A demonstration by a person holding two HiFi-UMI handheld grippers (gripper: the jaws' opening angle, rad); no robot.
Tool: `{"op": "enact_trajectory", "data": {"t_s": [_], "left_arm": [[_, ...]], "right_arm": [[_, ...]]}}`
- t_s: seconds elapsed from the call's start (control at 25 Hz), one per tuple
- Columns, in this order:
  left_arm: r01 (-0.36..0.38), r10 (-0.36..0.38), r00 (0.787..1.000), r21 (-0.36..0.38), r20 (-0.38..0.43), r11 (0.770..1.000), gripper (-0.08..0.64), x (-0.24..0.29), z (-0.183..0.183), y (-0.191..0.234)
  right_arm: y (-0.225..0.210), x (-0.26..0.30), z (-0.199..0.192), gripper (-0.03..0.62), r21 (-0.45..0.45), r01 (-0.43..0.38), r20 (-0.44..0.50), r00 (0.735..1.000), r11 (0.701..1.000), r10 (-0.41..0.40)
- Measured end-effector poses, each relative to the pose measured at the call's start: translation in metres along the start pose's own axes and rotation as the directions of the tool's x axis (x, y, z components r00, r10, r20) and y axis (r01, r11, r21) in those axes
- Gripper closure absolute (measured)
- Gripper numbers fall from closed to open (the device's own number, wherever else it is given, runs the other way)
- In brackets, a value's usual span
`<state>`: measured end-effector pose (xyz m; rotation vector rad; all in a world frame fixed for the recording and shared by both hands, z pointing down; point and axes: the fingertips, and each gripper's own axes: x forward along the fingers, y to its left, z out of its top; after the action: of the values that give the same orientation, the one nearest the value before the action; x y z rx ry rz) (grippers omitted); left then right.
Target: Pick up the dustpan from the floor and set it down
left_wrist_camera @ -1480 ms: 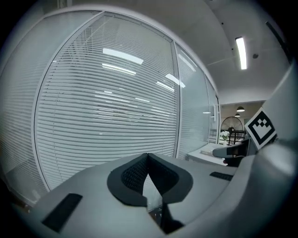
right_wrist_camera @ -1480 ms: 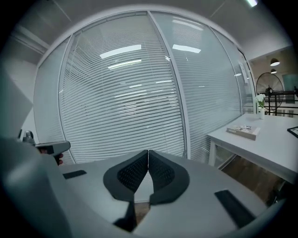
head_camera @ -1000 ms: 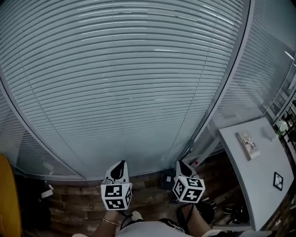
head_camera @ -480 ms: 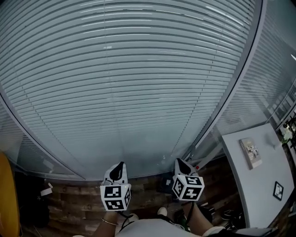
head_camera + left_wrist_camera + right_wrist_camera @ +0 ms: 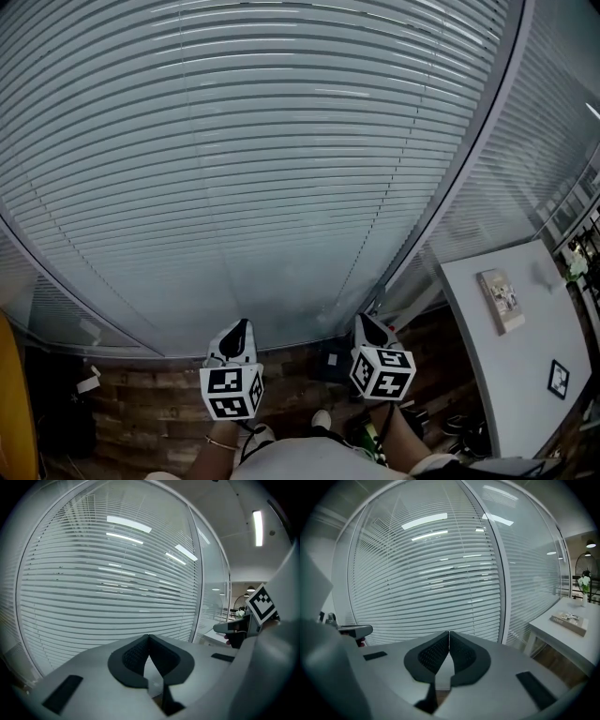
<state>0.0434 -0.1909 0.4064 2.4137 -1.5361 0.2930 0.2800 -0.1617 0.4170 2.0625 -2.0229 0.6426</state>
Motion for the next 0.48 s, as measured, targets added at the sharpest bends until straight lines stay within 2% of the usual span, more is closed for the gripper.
{"op": "enact_trajectory", "data": {"t_s": [0.2,0.48], "left_arm": [[0.057,-0.057,0.998,0.018,-0.005,0.998,0.543,0.014,0.000,-0.026],[0.204,-0.202,0.978,0.055,-0.048,0.977,0.543,0.042,-0.004,-0.085]], "right_arm": [[-0.025,-0.009,-0.005,0.560,0.029,0.050,0.001,0.999,0.998,-0.050],[-0.087,-0.043,-0.017,0.560,0.103,0.199,-0.004,0.980,0.975,-0.199]]}}
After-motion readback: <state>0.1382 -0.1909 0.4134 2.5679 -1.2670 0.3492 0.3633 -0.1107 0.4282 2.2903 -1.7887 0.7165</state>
